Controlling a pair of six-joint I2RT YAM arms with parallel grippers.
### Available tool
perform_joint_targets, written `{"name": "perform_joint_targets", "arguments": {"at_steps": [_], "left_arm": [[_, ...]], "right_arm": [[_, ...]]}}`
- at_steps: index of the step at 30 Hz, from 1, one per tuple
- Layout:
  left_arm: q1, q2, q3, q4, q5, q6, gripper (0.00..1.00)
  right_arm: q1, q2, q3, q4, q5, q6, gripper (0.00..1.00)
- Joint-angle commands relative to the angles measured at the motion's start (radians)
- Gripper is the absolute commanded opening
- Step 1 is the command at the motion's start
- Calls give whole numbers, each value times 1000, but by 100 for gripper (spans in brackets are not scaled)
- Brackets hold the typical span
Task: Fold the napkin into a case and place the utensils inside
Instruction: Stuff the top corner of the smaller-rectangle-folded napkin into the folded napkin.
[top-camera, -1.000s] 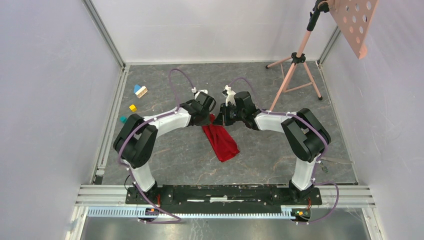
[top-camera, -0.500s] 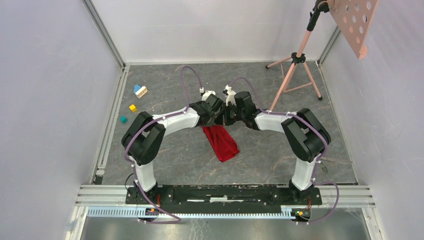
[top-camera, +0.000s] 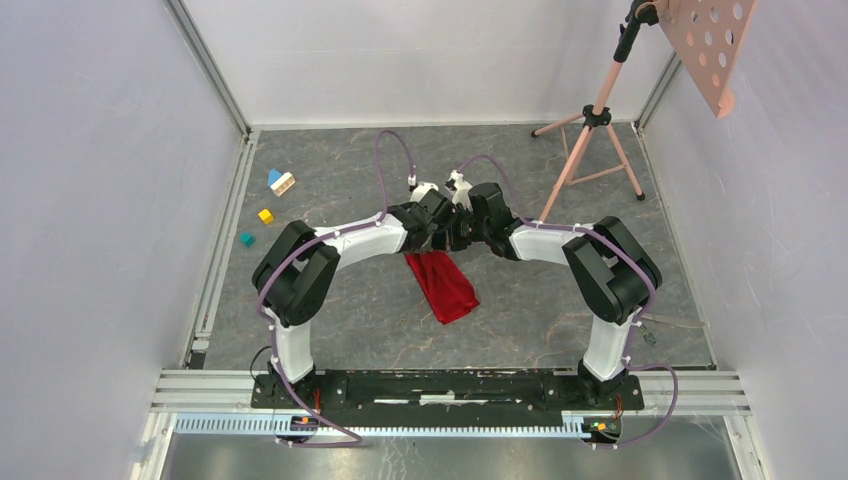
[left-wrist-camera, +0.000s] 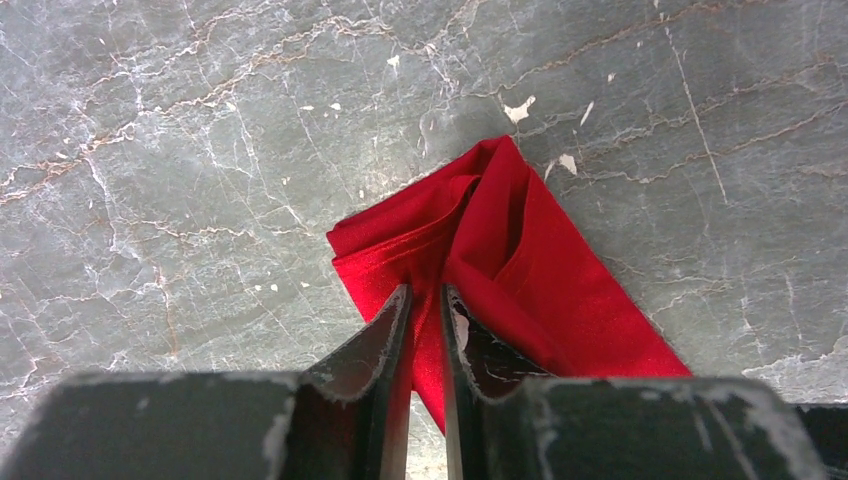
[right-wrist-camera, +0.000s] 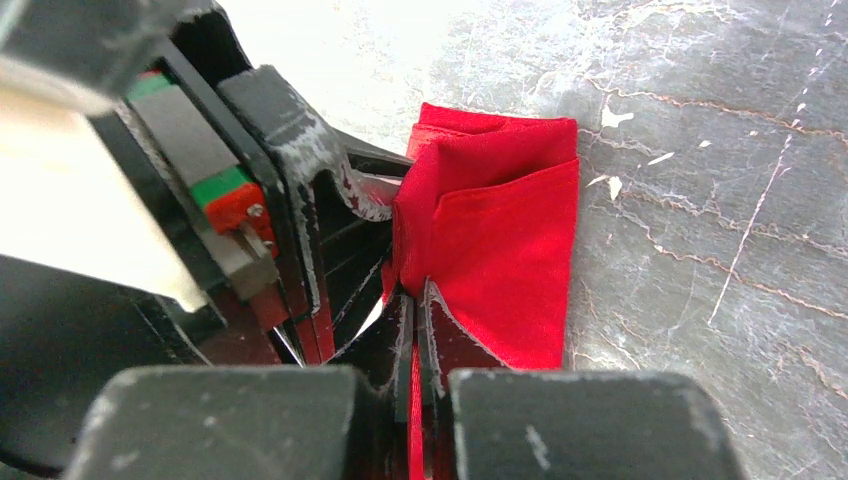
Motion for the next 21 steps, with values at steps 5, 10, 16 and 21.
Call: {"name": "perform_joint_targets", "arguments": {"at_steps": [5, 10, 16, 21], "left_arm": [[-11, 20, 51, -27, -54, 57, 23], [-13, 25, 53, -27, -64, 66, 19], [-13, -3, 40, 5, -35, 80, 7], [-13, -62, -4, 49, -18, 67, 2]], "right_arm": [[0, -41, -1, 23, -14, 3, 0], [2, -41, -1, 22, -13, 2, 1], [11, -45, 9, -13, 16, -25, 1], [17, -43, 22, -37, 34, -43, 0]]}}
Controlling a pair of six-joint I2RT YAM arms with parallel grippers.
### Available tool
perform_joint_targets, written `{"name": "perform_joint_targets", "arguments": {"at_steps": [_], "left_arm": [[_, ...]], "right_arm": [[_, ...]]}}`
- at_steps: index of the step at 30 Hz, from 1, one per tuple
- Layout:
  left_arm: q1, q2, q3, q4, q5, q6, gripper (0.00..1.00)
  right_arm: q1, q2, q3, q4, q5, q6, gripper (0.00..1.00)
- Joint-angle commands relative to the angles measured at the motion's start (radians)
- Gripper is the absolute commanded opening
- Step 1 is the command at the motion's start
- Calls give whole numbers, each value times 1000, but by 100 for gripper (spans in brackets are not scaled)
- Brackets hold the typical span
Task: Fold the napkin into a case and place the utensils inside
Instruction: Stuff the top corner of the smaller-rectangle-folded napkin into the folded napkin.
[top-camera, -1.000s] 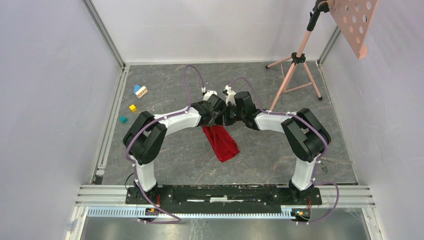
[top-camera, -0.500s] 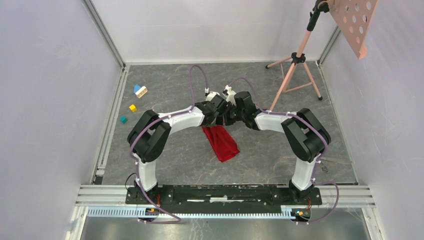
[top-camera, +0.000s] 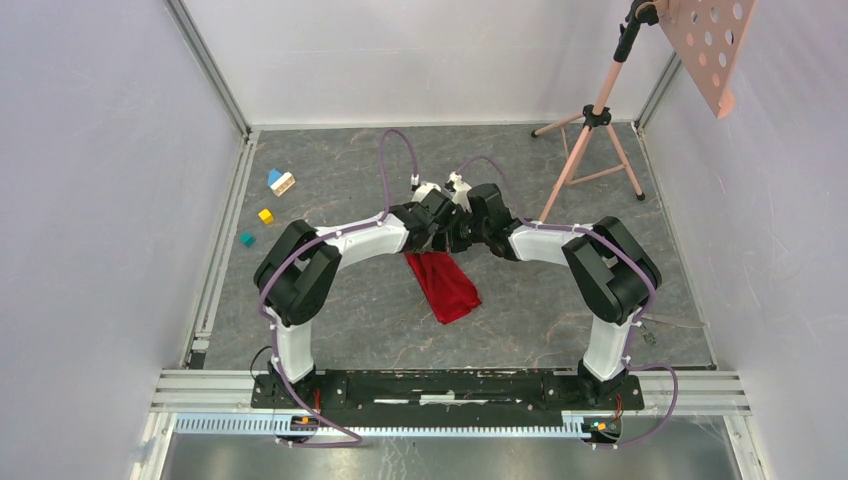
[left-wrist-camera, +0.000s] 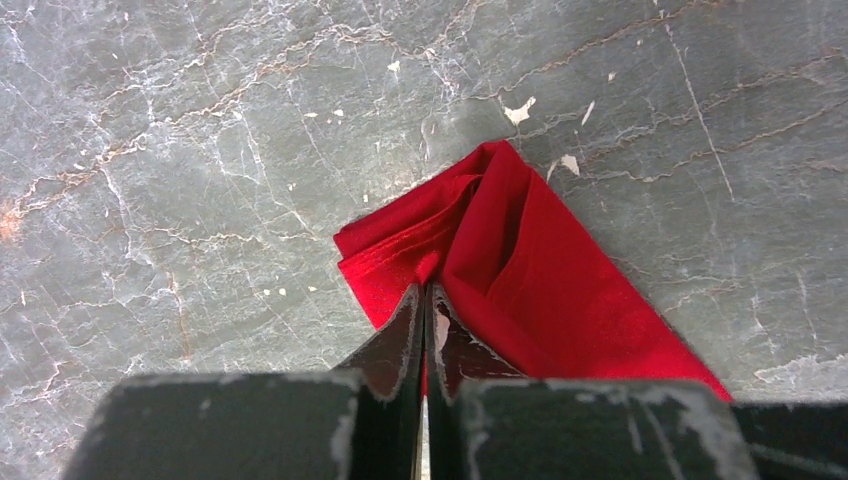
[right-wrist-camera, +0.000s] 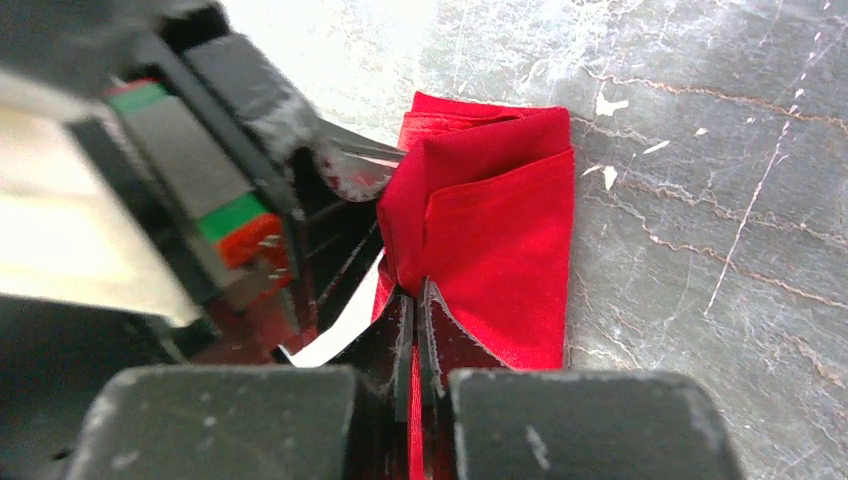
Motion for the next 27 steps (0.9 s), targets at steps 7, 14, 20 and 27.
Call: {"name": "perform_joint_targets", "arguments": {"at_steps": [7, 14, 20, 27], "left_arm": [[18, -144, -97, 121, 71, 15, 2], [63, -208, -206, 228, 175, -30, 2], [112, -250, -268, 294, 246, -47, 2], [136, -267, -311, 348, 320, -77, 2]], "right_arm": [[62, -29, 71, -112, 120, -108, 1], [123, 0, 116, -195, 256, -119, 0], [177, -6, 152, -304, 369, -145, 0], [193, 53, 137, -218, 338, -149, 0]]}}
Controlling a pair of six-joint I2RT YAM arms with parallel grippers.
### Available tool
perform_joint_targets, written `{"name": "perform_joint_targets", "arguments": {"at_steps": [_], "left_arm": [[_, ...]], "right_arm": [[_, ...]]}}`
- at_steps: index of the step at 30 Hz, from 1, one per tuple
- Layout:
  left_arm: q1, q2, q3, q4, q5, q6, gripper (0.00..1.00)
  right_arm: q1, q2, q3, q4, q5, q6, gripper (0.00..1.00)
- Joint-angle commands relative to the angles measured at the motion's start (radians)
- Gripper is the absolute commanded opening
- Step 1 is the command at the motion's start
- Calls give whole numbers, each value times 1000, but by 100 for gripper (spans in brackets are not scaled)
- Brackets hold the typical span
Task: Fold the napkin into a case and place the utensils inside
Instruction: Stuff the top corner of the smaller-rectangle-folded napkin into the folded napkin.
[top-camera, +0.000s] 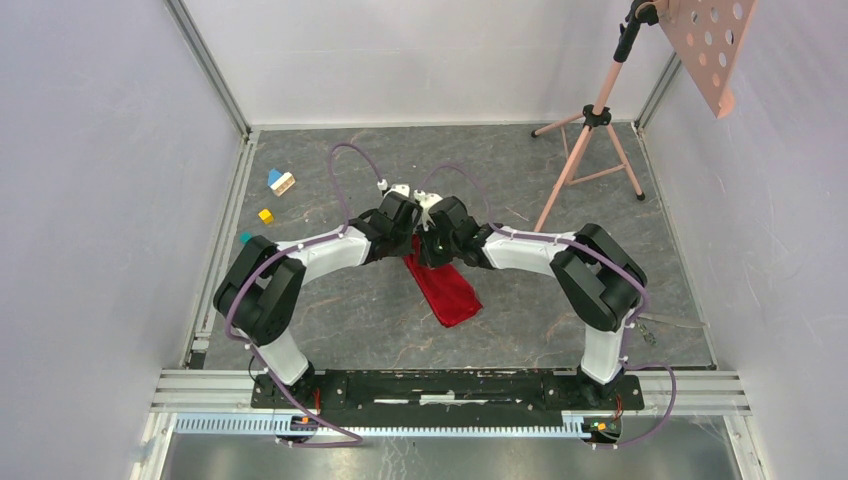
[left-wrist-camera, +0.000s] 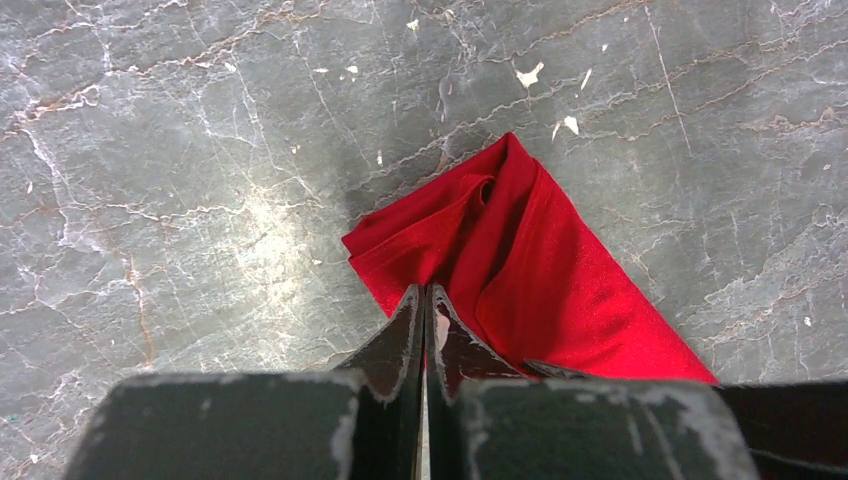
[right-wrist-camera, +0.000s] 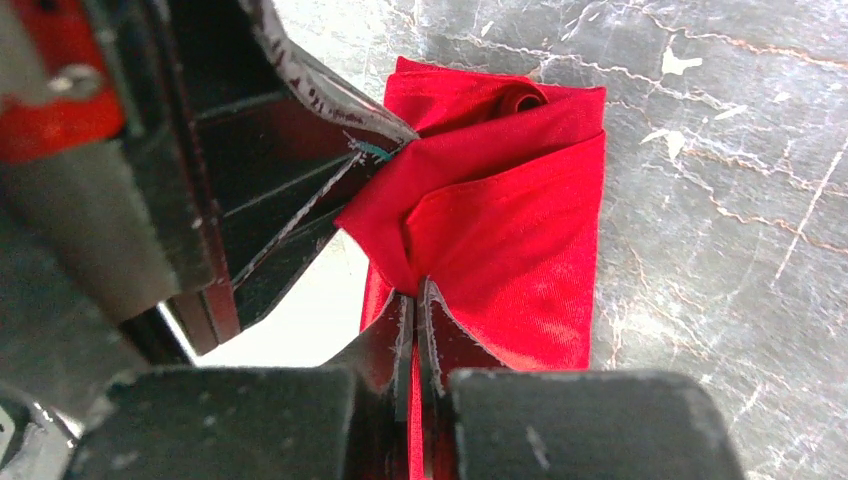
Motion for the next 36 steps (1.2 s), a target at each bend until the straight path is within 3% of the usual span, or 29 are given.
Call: {"name": "perform_joint_targets", "arguments": {"at_steps": [1, 3, 5, 11, 23, 31, 36], "left_arm": [[11, -48, -21, 81, 54, -55, 2], [14, -47, -22, 76, 58, -52, 2], [19, -45, -29, 80, 66, -55, 2], [29, -42, -48, 96, 84, -64, 2], [48, -50, -59, 102, 107, -67, 2], [48, -55, -59, 102, 111, -65, 2], [48, -69, -65, 114, 108, -70, 2]], "right_arm": [[2, 45, 16, 56, -12, -20, 0], [-10, 26, -16, 118, -61, -18, 4], [-28, 0, -55, 185, -116, -3, 15], [-68, -35, -96, 278, -217, 0, 24], [-68, -16, -70, 315, -227, 1, 46], [-69, 44, -13, 287, -172, 2, 42], [-65, 75, -11, 290, -178, 15, 15]]}}
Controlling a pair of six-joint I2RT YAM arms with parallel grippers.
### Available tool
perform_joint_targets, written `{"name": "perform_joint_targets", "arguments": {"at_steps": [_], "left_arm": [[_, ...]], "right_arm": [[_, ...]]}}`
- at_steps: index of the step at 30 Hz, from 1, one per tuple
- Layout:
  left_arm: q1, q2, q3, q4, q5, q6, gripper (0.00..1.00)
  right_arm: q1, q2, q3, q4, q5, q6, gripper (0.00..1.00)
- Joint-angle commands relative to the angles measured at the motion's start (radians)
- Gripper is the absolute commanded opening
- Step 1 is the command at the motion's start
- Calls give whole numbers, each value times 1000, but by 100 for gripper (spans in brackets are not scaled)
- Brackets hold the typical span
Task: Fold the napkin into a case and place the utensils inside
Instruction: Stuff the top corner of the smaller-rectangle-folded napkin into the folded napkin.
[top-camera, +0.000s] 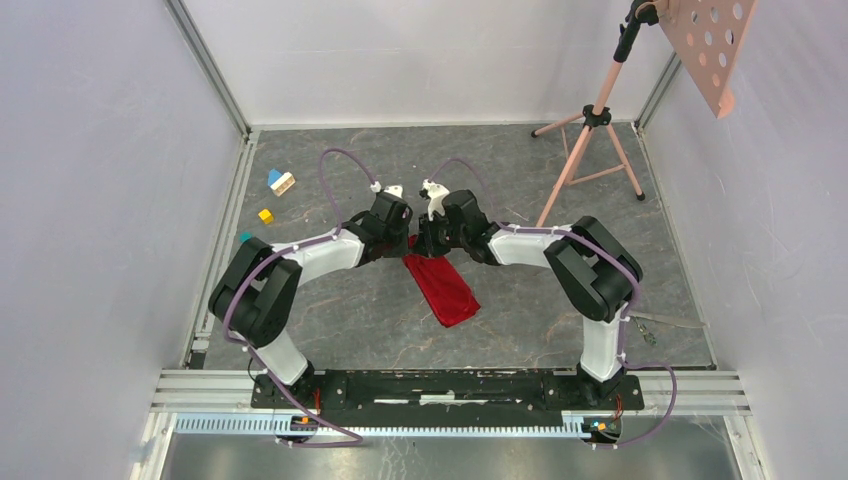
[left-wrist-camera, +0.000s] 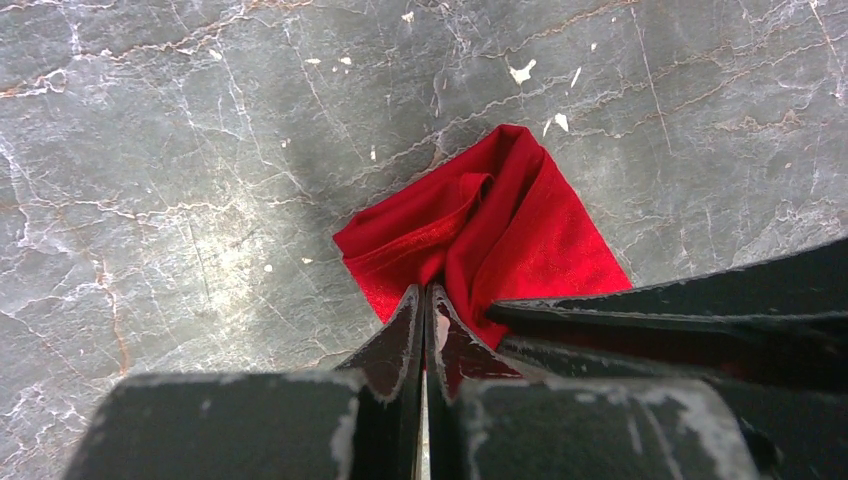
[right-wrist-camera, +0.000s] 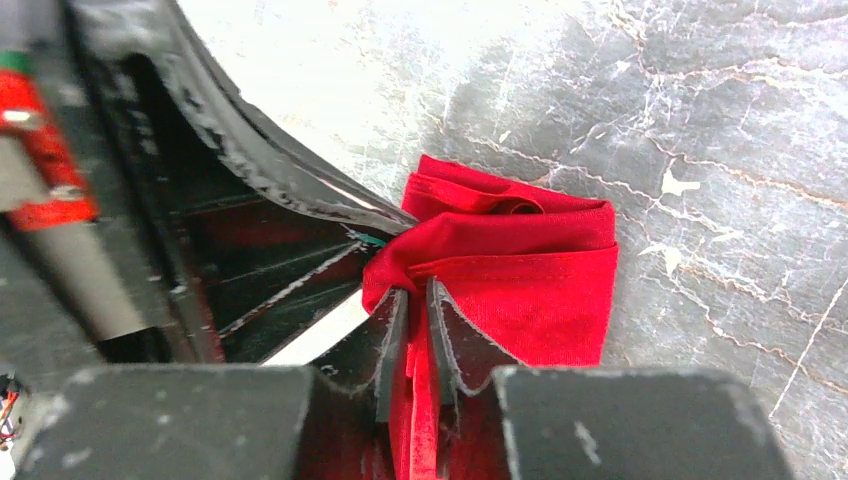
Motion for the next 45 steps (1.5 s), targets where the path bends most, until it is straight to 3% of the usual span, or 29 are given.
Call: {"name": "perform_joint_targets", "arguments": {"at_steps": [1, 9, 13, 18, 23, 29, 37, 42, 45], "left_arm": [[4, -52, -7, 45, 7, -37, 2], [3, -72, -2, 35, 15, -34, 2], [2, -82, -8, 30, 19, -39, 2], [0, -76, -14, 43, 46, -54, 2], [-1, -69, -27, 62, 72, -76, 2], [3, -67, -38, 46, 44, -87, 2], [13, -115, -11, -25, 10, -60, 3], [14, -160, 8, -102, -88, -44, 30], [14, -102, 74, -180, -109, -36, 33]], "right_arm": [[10, 25, 25, 21, 12, 10, 11], [20, 29, -9, -3, 93, 21, 5], [20, 36, 35, -83, 186, 10, 2], [38, 110, 119, -88, 159, 12, 3], [37, 105, 39, 144, 63, 110, 5], [-31, 109, -125, 584, -104, 340, 8], [-24, 124, -99, 451, -110, 262, 15], [-26, 114, -103, 404, -95, 227, 18], [-25, 119, -101, 392, -93, 218, 18]]}}
